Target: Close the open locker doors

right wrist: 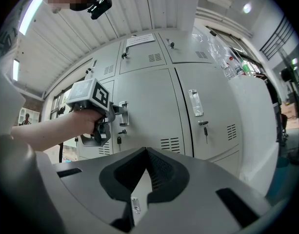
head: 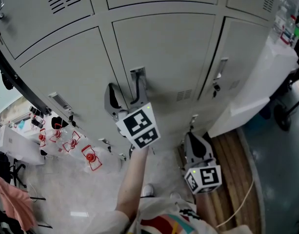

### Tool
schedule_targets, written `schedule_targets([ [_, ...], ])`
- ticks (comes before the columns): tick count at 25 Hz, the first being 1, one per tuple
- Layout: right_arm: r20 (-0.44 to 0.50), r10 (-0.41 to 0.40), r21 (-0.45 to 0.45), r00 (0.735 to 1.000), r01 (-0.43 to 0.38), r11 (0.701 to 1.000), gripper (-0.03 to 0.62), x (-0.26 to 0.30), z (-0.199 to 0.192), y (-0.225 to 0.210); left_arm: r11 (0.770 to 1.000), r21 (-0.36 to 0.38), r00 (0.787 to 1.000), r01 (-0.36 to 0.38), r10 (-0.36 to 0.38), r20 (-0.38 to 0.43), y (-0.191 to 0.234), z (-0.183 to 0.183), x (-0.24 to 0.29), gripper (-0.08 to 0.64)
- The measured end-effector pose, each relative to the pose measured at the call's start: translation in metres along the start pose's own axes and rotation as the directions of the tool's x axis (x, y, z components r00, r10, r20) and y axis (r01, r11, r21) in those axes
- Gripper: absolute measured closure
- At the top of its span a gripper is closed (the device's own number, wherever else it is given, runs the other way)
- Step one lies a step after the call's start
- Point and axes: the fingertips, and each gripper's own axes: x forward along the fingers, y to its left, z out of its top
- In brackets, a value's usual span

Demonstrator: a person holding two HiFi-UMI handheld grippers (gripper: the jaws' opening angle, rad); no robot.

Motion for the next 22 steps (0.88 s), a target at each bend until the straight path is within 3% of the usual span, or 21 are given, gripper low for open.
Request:
schedule_targets([
  [7, 0.03, 0.02, -0.016, 0.999, -0.019, 1.0, 0.588, -0.008, 0.009, 0.004, 0.998, 0.0, 0.998, 0.057, -0.057, 0.015, -0.015, 0.012, -0.014, 0.213],
  [22, 0.103, 0.1, -0.071, 0.99, -0.093, 0.993, 0.588, -0.014, 0.04, 0.02, 0.996, -0.005, 0.988, 0.087, -0.086, 0.131, -0.006, 0.061, -0.065, 0.215],
])
